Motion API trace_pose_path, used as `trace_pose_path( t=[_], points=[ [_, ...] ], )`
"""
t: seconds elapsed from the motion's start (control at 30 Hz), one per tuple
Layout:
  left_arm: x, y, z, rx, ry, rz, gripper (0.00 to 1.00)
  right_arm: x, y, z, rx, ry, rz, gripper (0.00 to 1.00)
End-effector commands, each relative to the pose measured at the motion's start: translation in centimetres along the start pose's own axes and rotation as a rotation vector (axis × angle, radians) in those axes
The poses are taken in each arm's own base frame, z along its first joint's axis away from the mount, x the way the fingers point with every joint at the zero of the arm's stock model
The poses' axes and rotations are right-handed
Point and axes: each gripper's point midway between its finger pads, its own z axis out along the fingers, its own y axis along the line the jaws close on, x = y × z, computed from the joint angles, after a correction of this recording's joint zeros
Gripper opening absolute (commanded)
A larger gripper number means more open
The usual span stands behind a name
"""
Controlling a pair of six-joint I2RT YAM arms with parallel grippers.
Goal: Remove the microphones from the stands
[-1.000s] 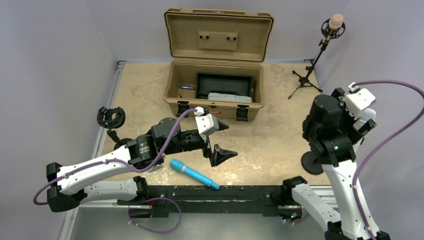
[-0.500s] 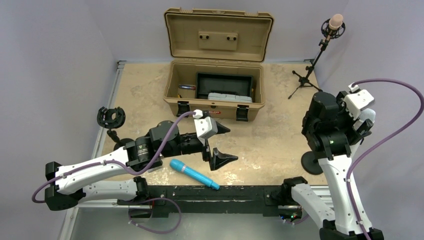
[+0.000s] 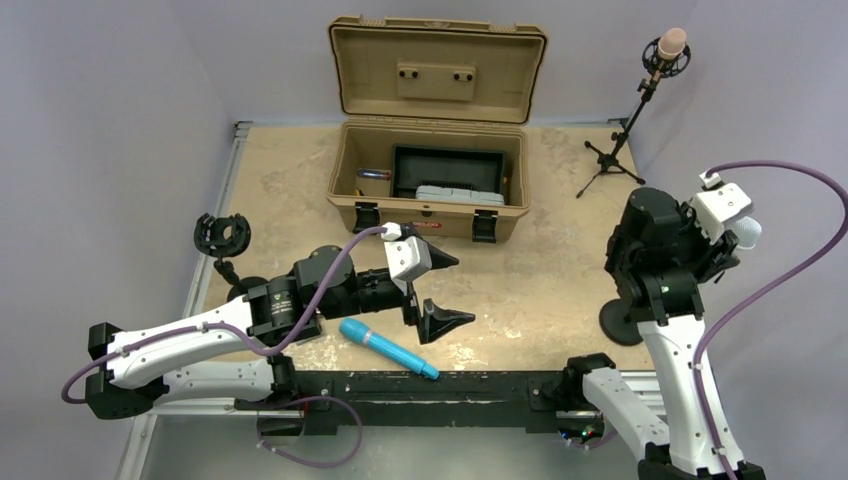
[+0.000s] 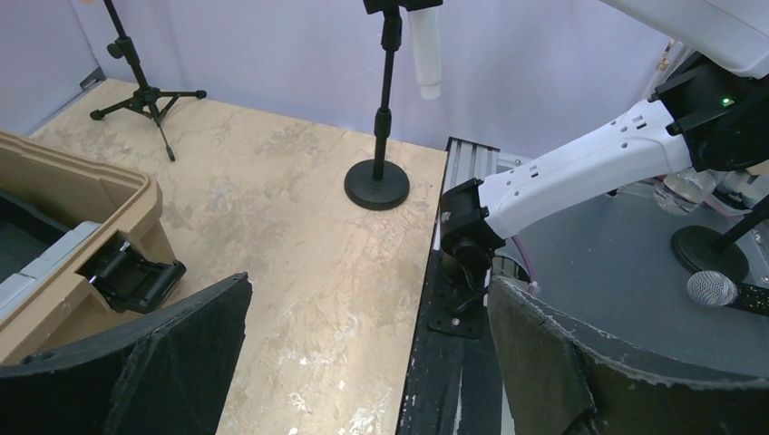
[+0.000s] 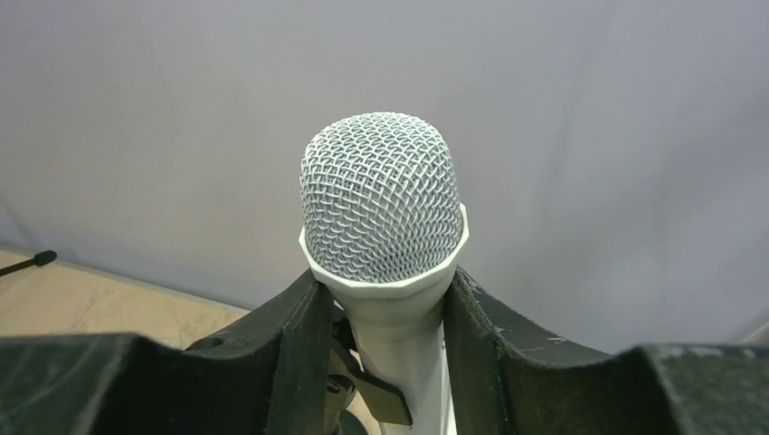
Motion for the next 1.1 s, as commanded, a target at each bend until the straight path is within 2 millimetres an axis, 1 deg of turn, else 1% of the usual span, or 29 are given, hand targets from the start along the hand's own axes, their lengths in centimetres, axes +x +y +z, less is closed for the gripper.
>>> trace_pose_path(
  t=[0.0,0.07,0.2,0.23,0.27,0.3,0.33,0.4,0.5,0.67,0.73,0.83,0.93,1.07],
  points=[
    [-1.6,0.2,-0.3,-0.014,-0.065,0.032,1.0,-1.0,-0.1,0.0,0.003,-0.001,0.07,0.24],
    [-1.6,0.4,-0.3,-0.026,-0.064,0.038,1.0,-1.0,0.1,0.0,-0.008,0.0,0.064,0.21],
    [-1.6,0.7,-0.4,-0.038,-0.064,0.05,1.0,-1.7,1.0,-0.2,-0.098,-0.004,0.04,0.04],
    [-1.5,0.7,-0.3,-0.042,-0.061,0.051,1.0,-1.9,1.1,-0.2,-0.125,-0.01,0.013,0.01],
    [-2.0,0.8,-0.3,-0.043,-0.081,0.057,1.0,-2.1,1.5,-0.4,-0.158,-0.017,-0.002,0.0],
    [-2.1,0.8,-0.2,-0.047,-0.085,0.06,1.0,-2.2,2.1,-0.6,-0.203,-0.024,-0.012,0.0],
    [-2.1,1.0,-0.1,-0.054,-0.083,0.062,1.0,-2.4,2.7,-0.9,-0.25,-0.031,-0.02,0.0],
    [-1.3,1.4,-0.2,-0.073,-0.052,0.069,1.0,-2.9,3.8,-1.5,-0.35,-0.054,-0.027,0.0],
    [-1.2,2.0,-0.4,-0.104,-0.046,0.086,1.0,-3.5,5.3,-2.9,-0.481,-0.084,-0.034,0.0],
    [-1.8,3.5,-1.0,-0.176,-0.059,0.104,1.0,-4.9,7.9,-6.2,-0.736,-0.134,-0.027,0.0],
    [-2.0,4.1,-1.3,-0.208,-0.063,0.111,1.0,-5.8,9.2,-8.3,-0.876,-0.166,-0.017,0.0],
    [-2.2,5.1,-1.7,-0.26,-0.069,0.125,1.0,-6.4,10.6,-11.2,-1.052,-0.205,-0.012,0.0],
    [-2.4,6.0,-2.1,-0.312,-0.074,0.134,1.0,-6.5,11.5,-14.1,-1.207,-0.239,-0.015,0.0],
    [-2.9,6.7,-2.7,-0.355,-0.089,0.162,1.0,-6.8,12.0,-18.1,-1.421,-0.283,-0.007,0.0]
  ],
)
